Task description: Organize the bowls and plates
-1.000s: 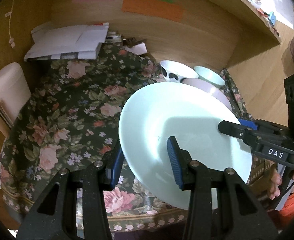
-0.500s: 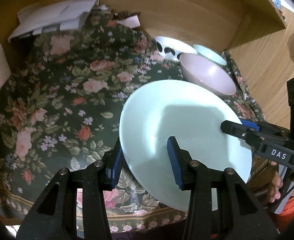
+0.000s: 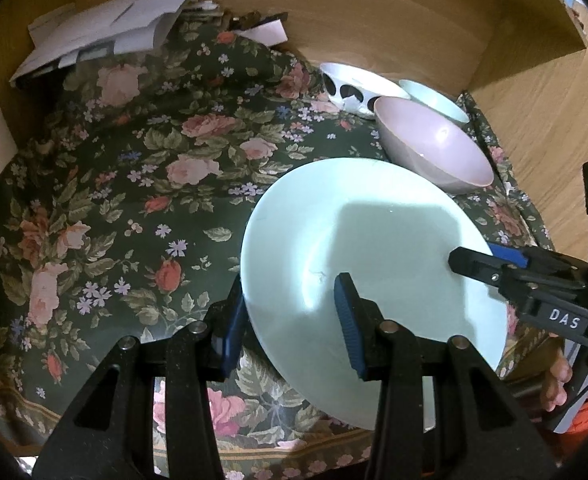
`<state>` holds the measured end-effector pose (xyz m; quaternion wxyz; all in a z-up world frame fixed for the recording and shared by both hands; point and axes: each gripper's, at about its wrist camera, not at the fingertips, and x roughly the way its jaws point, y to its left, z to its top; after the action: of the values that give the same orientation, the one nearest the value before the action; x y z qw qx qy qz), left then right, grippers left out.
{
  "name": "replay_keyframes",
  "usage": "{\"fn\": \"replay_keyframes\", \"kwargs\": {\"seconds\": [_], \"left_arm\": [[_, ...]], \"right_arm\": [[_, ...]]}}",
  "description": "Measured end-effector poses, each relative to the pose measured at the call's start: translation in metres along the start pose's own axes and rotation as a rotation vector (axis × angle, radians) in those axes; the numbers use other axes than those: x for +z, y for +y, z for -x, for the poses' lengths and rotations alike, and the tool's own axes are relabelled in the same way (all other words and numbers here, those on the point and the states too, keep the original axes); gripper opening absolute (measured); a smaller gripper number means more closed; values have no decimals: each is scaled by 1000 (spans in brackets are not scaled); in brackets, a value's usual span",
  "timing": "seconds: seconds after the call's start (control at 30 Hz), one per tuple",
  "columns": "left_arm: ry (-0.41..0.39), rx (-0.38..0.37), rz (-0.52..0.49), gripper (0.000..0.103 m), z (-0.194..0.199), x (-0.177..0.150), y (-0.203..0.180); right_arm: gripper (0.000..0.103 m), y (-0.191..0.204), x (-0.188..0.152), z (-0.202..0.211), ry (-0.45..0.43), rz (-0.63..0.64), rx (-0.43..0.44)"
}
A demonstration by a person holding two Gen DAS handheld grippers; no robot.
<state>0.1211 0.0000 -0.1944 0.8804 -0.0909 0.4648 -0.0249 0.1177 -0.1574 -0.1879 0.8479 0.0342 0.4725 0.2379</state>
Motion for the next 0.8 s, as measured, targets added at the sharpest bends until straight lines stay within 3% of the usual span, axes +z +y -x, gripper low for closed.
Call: {"fn": "replay_keyframes", "kwargs": {"seconds": [0.33,0.57,0.8], "left_arm": [[21,-10,-11,42,-7,1,0],[-14,9,-41,44,4,7,-1],[-81,5,-77,51,23,23,-8]], "right_arm": [[36,-4,0,1,-24,24,-6],[36,-5,0,10,-24,10,-22],[42,-13,4,31,-81,-3,-74]]}}
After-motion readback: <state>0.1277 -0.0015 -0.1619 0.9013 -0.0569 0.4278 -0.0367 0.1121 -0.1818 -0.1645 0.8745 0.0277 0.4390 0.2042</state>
